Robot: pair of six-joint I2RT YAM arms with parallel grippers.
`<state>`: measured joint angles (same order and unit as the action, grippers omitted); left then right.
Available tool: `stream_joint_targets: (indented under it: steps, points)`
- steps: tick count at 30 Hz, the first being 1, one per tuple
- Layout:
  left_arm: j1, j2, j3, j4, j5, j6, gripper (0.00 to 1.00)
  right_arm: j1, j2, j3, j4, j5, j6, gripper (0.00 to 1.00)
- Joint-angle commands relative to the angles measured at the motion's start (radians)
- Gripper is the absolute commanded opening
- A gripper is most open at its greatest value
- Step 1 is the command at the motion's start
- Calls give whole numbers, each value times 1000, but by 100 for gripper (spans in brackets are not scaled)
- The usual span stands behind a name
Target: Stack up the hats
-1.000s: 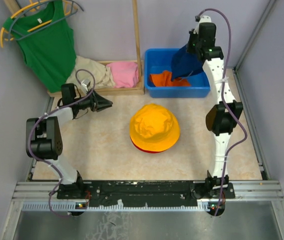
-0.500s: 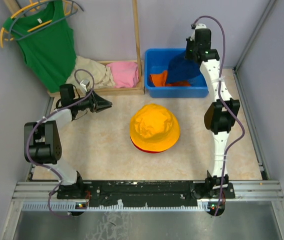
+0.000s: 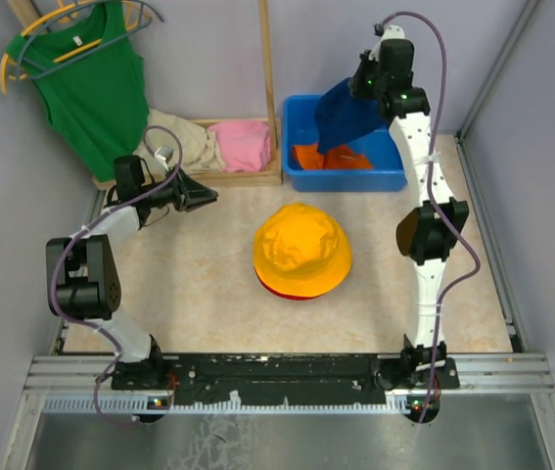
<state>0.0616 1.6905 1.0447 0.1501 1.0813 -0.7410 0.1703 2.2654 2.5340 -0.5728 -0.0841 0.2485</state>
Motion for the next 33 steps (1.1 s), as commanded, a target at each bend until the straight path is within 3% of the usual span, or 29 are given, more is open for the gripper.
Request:
stream_joint_targets:
  steps: [1, 12, 19, 23, 28, 33]
  points:
    - [5, -46, -34, 43, 26, -19, 35, 57, -207, 33, 63, -48, 78, 0]
    - [5, -177, -113, 23, 53, -16, 35, 273, -348, 20, -68, 18, 164, 0]
    - [5, -286, -120, -115, 46, 51, 36, 488, -427, -3, -169, 191, 180, 0]
    - [6, -361, -152, -162, 10, 45, 36, 605, -542, -209, -173, 306, 151, 0]
    - [6, -469, -167, -197, -47, 26, 37, 623, -818, -632, 7, 337, 184, 0]
    - [7, -510, -152, -280, -81, 24, 36, 623, -934, -753, -37, 338, 160, 0]
